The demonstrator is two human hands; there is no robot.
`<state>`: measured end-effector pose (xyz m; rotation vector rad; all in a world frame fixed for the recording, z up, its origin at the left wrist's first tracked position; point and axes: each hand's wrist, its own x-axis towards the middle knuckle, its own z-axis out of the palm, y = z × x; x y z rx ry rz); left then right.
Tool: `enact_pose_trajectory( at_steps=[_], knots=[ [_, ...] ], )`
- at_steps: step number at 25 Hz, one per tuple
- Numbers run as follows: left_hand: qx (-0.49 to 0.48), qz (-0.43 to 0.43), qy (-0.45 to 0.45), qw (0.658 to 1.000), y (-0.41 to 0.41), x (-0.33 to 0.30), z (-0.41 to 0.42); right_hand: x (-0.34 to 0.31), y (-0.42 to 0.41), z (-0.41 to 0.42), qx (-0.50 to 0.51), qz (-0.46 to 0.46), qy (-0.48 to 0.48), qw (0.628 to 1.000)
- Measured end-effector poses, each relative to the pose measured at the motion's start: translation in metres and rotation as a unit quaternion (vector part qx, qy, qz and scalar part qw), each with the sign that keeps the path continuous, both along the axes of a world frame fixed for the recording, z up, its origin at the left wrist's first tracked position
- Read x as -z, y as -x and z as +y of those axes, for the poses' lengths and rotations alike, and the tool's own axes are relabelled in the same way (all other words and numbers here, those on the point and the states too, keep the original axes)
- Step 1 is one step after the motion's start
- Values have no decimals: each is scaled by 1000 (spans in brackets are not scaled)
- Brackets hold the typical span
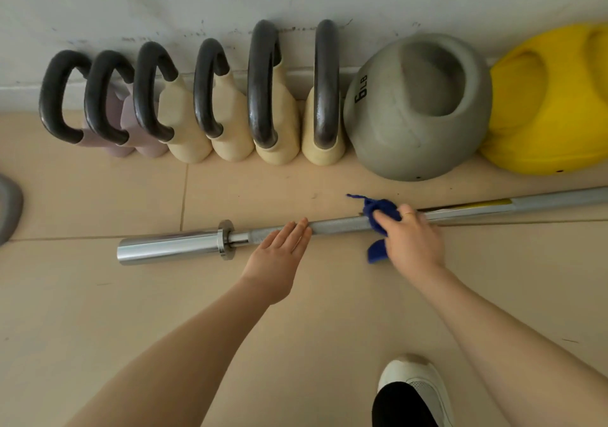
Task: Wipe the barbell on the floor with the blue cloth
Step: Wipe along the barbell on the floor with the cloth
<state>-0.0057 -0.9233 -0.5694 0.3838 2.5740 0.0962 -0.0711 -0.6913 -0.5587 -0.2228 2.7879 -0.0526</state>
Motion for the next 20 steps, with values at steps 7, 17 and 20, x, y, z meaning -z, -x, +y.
enact_pose_trajectory(
  at_steps=[7,17,20],
  knots=[
    [3,-18,-2,1000,9,-3,-4,5,-28,-80,26,-60,99,993],
    [-78,93,40,992,3,-14,-74,-1,-32,-148,-12,-70,93,993],
    [-113,134,45,984,5,-18,-78,0,-49,-187,-124,-125,100,979]
  ],
)
